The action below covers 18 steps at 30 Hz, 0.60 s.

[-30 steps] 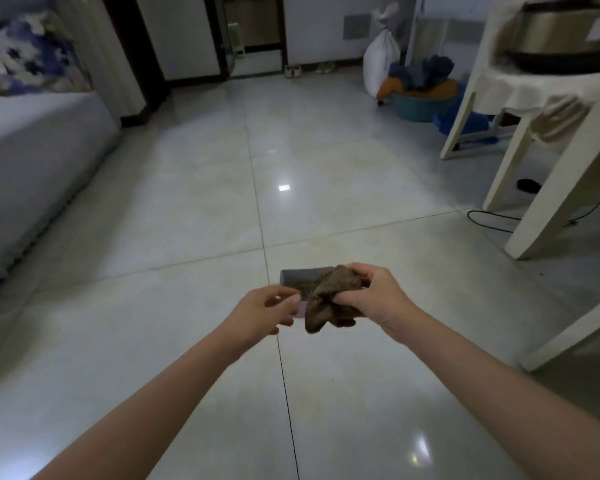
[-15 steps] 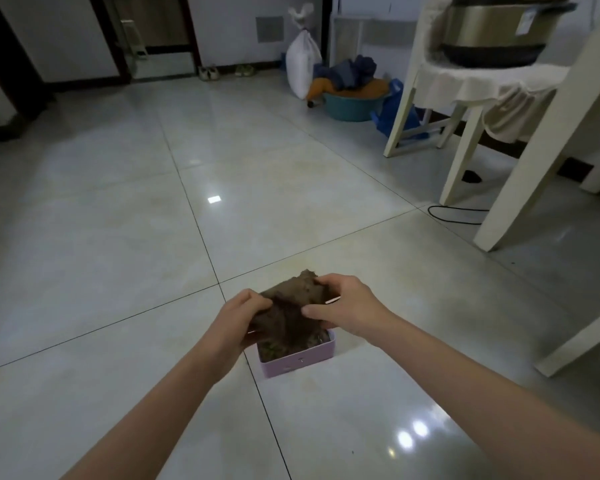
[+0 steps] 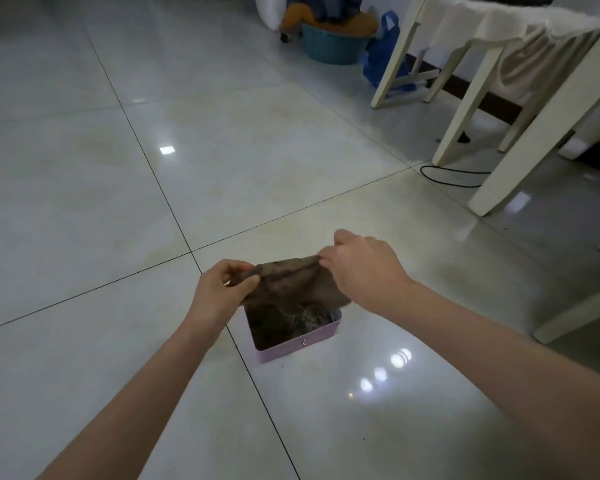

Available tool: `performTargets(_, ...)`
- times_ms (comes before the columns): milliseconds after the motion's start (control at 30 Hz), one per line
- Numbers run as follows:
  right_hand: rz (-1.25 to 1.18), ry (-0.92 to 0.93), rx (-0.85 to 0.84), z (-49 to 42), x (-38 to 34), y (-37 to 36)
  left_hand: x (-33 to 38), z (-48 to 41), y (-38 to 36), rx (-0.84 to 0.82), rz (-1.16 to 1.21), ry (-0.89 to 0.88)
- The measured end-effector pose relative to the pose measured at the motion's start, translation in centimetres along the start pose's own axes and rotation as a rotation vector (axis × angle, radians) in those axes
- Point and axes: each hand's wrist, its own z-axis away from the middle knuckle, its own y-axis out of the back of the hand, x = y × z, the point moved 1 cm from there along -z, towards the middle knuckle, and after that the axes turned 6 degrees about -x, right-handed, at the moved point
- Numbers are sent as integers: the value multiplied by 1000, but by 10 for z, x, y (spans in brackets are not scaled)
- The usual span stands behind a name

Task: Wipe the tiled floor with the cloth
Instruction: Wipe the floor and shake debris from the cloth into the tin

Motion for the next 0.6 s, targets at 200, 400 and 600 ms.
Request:
performTargets(200,-680,-69,312,-5,-10,15,6,-2,6,11,-26,-54)
performTargets(400,-832,-67,377,-11,-11,32,4,4,8,57,-271,-102)
performTargets(600,-816,10,227,-11,-2,45,-2,12,-9,-137,-475,-78)
